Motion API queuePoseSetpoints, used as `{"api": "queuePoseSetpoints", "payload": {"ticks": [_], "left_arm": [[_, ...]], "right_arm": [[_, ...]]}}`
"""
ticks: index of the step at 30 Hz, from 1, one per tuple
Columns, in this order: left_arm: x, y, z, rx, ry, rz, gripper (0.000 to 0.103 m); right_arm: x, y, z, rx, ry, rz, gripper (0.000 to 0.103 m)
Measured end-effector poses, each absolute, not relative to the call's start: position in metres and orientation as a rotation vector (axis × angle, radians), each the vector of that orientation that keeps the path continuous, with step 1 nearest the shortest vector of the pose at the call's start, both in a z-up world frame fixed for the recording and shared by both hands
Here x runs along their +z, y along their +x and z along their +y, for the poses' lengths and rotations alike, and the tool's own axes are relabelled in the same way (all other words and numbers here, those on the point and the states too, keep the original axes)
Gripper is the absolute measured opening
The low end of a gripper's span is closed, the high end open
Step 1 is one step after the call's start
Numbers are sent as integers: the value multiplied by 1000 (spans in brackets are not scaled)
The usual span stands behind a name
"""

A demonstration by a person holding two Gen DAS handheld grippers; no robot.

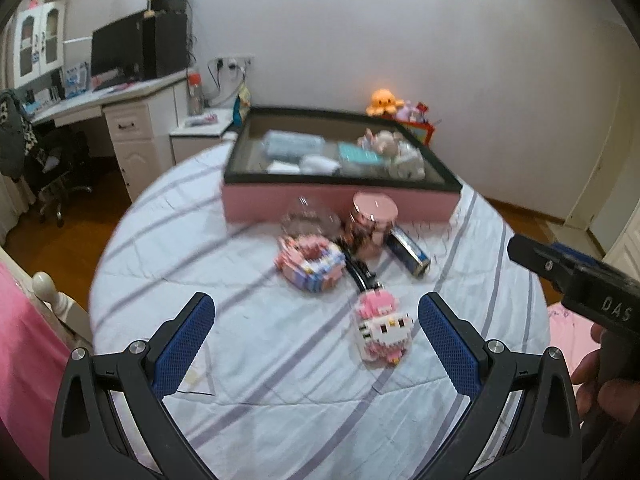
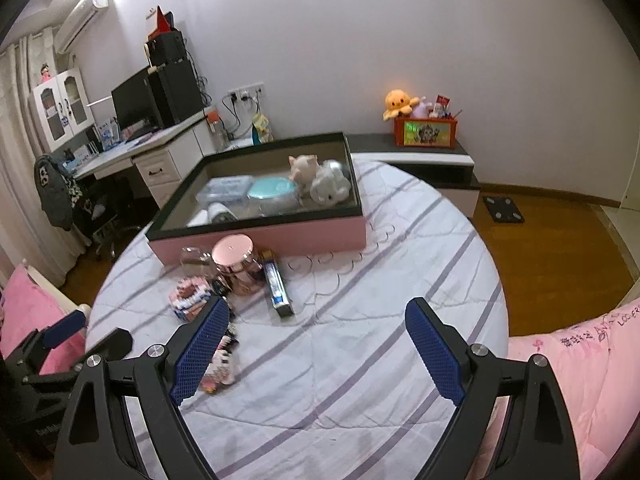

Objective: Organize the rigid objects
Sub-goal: 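Grasp the pink-white block figure with the left tool while the right tool grasps the blue tube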

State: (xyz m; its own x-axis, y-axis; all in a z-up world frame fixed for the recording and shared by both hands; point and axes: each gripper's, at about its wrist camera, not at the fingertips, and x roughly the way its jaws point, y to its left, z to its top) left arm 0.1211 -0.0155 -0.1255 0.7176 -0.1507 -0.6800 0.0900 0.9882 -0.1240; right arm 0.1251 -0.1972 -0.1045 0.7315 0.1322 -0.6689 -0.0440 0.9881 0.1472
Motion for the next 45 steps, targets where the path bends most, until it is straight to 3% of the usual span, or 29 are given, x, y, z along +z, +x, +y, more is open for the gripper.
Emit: {"api": "queuePoseSetpoints", "payload": {"ticks": [10,12,15,16,26,29,31,35,37,39,45], "left_arm": [[-166,151,-50,-152,-37,864,102],[-175,157,-51,-174,-46,886,95],[-178,159,-48,-196,-62,892,67],[-178,159,-47,-210,-53,890,54],[-173,153,-25,-236,-60,883,53],[-171,151,-18,-229,-60,878,53],[-169,149,-14,-228,-61,873,53],[-167,145,-10,-233,-60,869,53],[-169,144,-9,-232,-59,874,53],[-172,143,-9,-240,-61,879,53],[-163,137,-8,-247,-58,845,53]], "right_arm": [[-131,147,-208,111,142,814,91],[-135,152,-206,125,139,825,91],[-139,160,-201,146,126,838,91],[-140,163,-199,154,120,844,91],[-165,203,-160,218,7,907,91],[-173,215,-151,216,-25,922,80],[-178,222,-147,221,-39,934,66],[-181,222,-138,223,-93,926,53],[-179,219,-138,230,-85,924,30],[-179,214,-138,242,-73,924,16],[-175,196,-151,250,-23,923,15]]}}
